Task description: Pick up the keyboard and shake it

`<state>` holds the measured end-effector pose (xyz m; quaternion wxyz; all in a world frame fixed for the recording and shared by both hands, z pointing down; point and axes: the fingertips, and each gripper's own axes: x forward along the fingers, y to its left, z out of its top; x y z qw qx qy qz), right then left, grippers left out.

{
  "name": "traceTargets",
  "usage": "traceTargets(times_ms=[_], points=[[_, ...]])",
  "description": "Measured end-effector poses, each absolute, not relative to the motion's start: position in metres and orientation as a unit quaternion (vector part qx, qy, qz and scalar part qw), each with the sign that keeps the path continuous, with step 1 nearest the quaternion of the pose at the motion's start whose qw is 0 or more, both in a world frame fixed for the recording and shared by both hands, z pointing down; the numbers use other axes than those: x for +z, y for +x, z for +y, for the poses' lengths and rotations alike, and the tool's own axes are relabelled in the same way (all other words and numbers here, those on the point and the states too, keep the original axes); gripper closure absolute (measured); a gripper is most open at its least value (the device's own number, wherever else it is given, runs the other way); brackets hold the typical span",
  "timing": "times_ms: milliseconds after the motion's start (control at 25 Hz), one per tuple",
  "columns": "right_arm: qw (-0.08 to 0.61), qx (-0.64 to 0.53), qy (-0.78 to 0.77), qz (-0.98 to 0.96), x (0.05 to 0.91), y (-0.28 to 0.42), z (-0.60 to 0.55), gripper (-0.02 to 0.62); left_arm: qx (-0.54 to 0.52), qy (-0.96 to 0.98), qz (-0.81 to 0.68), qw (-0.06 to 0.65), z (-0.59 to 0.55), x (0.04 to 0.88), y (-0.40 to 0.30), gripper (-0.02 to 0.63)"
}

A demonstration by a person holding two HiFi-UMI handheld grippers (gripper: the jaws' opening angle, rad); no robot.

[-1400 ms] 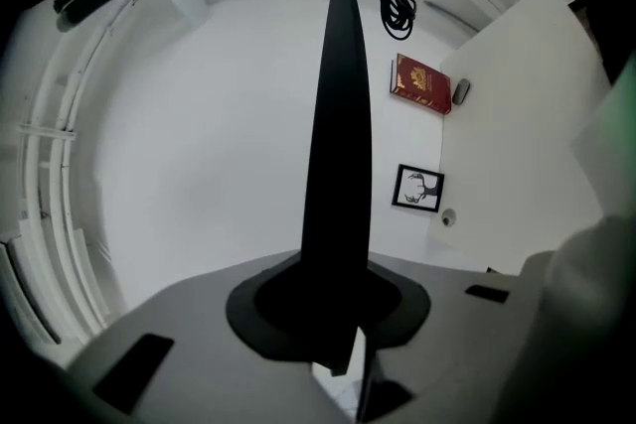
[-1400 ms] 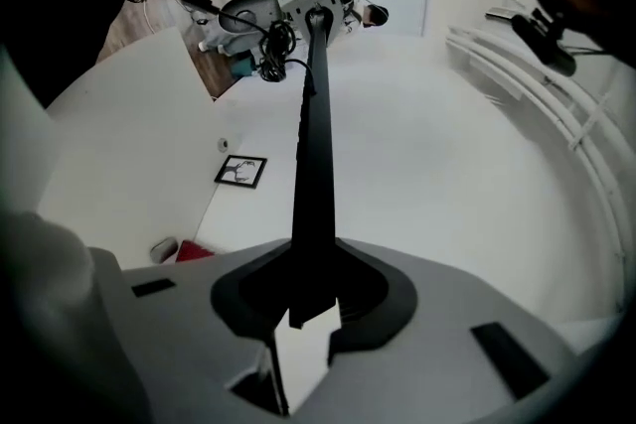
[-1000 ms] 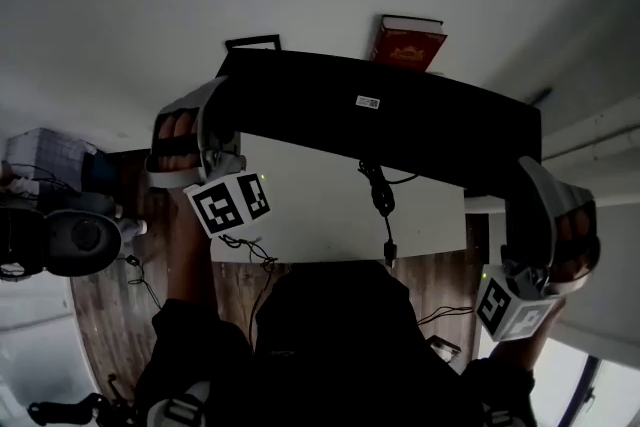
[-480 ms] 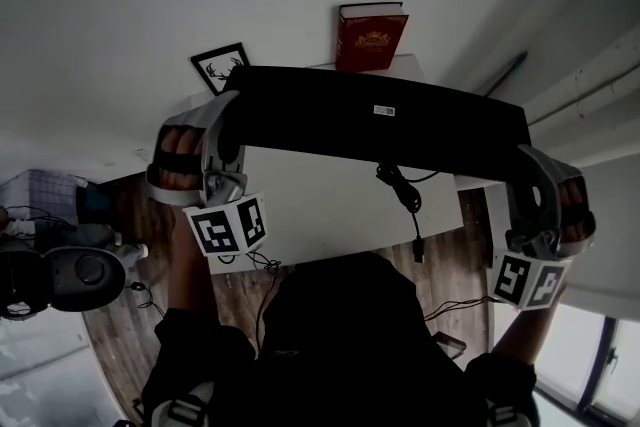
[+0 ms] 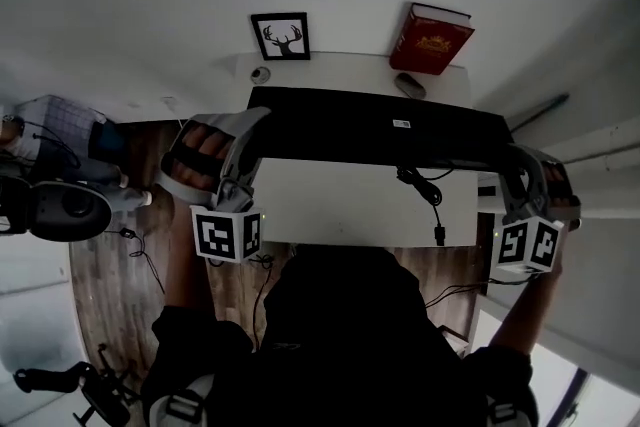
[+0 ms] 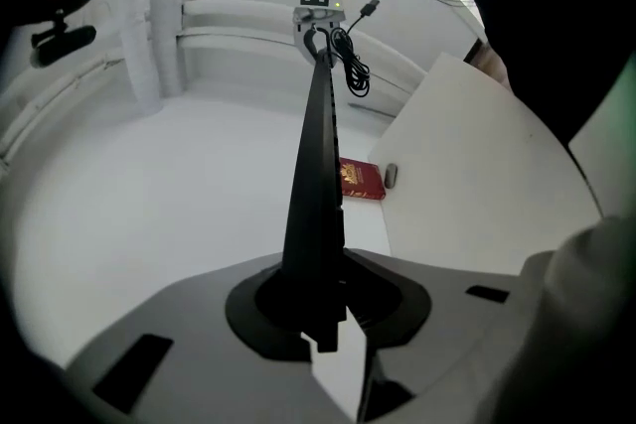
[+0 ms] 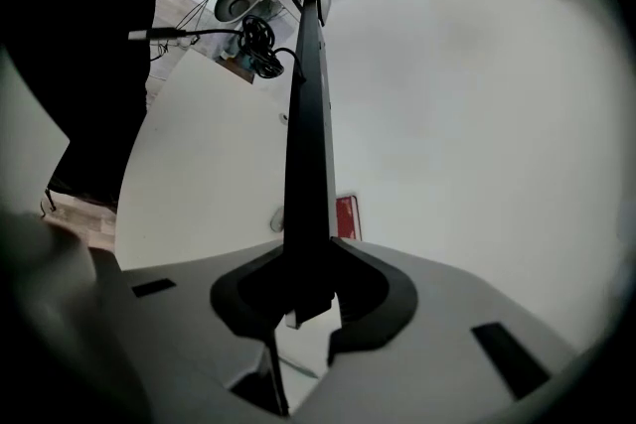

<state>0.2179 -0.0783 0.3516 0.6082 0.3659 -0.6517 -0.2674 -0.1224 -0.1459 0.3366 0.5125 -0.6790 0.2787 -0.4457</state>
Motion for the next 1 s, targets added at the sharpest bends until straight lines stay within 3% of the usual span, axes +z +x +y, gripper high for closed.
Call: traceTargets(times_ms=[200,640,1000], points=[[0.606,-0.235,0.291,-0.702,0.397,0.180,-0.088,0.499,-0.488,-0.716,0.263,0.424,-0.137,0.384,-0.163,0.528],[0.655,0.001,0.078,-0.751,0.587,0.160,-0.070,0.499,-0.603,-0.777,0.107,0.149,-0.115,0.577,-0.186,0.528],[0.650,0.119,-0.008,-0.751,0.646,0.153,-0.027,0.499,-0.630,-0.776,-0.010,0.045,-0.079,0.633,-0.186,0.529]])
